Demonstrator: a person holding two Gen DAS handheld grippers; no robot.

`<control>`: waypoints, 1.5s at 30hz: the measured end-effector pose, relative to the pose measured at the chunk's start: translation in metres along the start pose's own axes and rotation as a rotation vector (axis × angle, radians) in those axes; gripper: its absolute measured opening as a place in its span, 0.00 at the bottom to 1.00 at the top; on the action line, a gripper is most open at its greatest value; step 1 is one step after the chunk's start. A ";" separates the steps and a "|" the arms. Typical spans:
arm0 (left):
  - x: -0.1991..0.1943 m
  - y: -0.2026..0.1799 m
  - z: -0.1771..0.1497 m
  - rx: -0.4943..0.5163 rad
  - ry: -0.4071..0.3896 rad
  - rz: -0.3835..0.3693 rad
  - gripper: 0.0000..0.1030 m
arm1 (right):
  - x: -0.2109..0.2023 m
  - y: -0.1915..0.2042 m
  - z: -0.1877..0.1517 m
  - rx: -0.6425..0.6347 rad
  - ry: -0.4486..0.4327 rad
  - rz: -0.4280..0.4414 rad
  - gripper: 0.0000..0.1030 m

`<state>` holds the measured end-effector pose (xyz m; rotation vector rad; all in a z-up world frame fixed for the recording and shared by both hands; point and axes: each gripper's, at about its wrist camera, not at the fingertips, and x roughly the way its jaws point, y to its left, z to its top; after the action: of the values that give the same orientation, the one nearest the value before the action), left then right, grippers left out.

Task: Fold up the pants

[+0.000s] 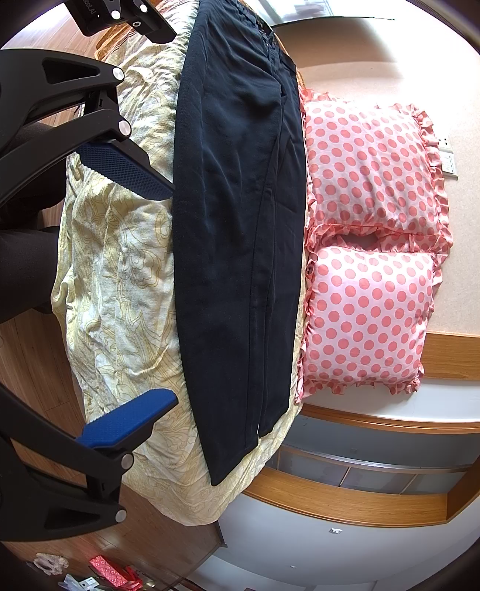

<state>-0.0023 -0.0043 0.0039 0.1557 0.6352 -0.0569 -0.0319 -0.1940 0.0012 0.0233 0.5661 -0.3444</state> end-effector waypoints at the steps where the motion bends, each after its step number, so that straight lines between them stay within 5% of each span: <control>1: 0.000 0.000 0.000 0.000 0.000 0.000 0.98 | 0.000 0.000 0.000 0.000 0.000 0.000 0.99; 31: 0.016 -0.003 0.001 -0.007 -0.001 0.000 0.98 | 0.013 -0.014 0.009 0.023 -0.020 0.036 0.99; 38: 0.017 0.012 0.036 -0.147 -0.042 -0.126 0.98 | 0.045 -0.084 0.063 0.156 -0.030 0.301 0.99; 41: 0.026 0.015 0.055 -0.196 -0.045 -0.164 0.98 | 0.070 -0.122 0.091 0.179 -0.052 0.291 0.99; 45: 0.041 0.003 0.080 -0.163 -0.067 -0.107 0.98 | 0.110 -0.164 0.123 0.083 -0.117 0.226 0.99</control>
<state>0.0780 -0.0147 0.0431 -0.0380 0.5781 -0.1128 0.0657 -0.3977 0.0590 0.1448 0.4283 -0.1481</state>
